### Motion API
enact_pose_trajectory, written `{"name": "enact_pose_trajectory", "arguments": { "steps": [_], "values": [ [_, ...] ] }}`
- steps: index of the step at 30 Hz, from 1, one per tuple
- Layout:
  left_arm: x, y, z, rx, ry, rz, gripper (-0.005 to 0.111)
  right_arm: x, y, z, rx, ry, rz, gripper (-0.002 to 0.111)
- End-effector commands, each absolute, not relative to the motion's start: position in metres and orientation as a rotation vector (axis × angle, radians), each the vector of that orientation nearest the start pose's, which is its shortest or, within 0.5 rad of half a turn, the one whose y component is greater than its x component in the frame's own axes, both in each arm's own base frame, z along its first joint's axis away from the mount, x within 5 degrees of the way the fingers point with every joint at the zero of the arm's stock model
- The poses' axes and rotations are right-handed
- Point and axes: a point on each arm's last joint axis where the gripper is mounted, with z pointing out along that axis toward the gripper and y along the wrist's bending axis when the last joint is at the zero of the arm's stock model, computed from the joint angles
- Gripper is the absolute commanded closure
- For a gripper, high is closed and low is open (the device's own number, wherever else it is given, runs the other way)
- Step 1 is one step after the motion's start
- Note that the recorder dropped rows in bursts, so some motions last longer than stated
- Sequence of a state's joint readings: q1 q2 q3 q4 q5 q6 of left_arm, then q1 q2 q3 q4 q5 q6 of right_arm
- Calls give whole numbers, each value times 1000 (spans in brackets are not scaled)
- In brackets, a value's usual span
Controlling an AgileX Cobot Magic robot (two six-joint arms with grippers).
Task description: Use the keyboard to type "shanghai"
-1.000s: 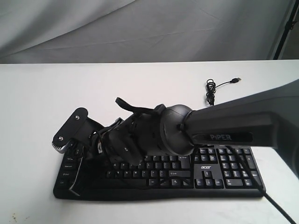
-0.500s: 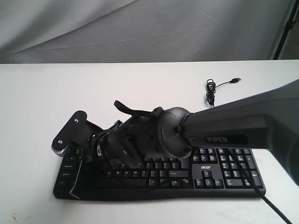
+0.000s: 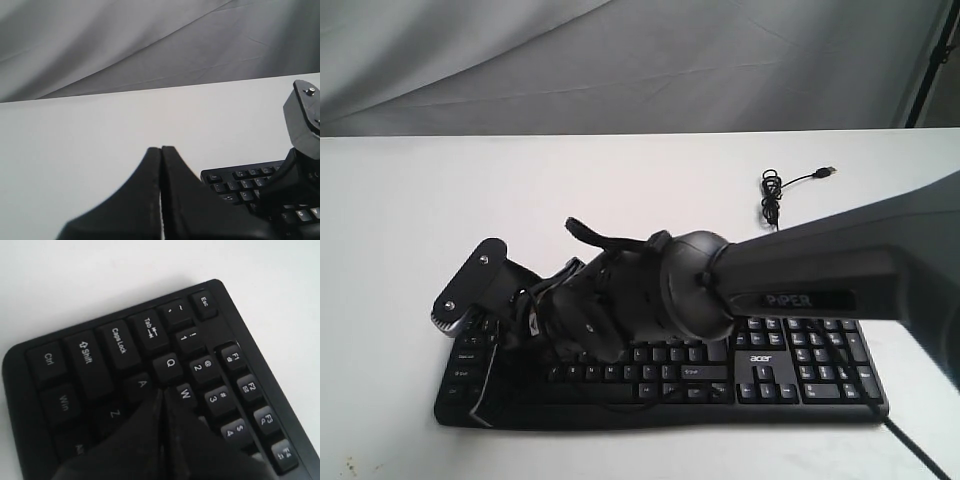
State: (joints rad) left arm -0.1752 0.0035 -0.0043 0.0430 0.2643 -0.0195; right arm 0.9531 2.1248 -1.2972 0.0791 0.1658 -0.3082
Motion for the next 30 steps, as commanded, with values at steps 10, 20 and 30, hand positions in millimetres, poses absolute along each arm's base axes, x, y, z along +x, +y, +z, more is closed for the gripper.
{"name": "enact_pose_trajectory", "arguments": {
  "steps": [10,20,30],
  "values": [
    [54,-9,190,165,1738,-106,107,242,286,136,-1195,2126,324,108],
    [54,-9,190,165,1738,-106,107,243,283,127,-1198,2153,312,108],
    [54,-9,190,165,1738,-106,107,244,284,116,-1209,2166,303,108]
  ]
}}
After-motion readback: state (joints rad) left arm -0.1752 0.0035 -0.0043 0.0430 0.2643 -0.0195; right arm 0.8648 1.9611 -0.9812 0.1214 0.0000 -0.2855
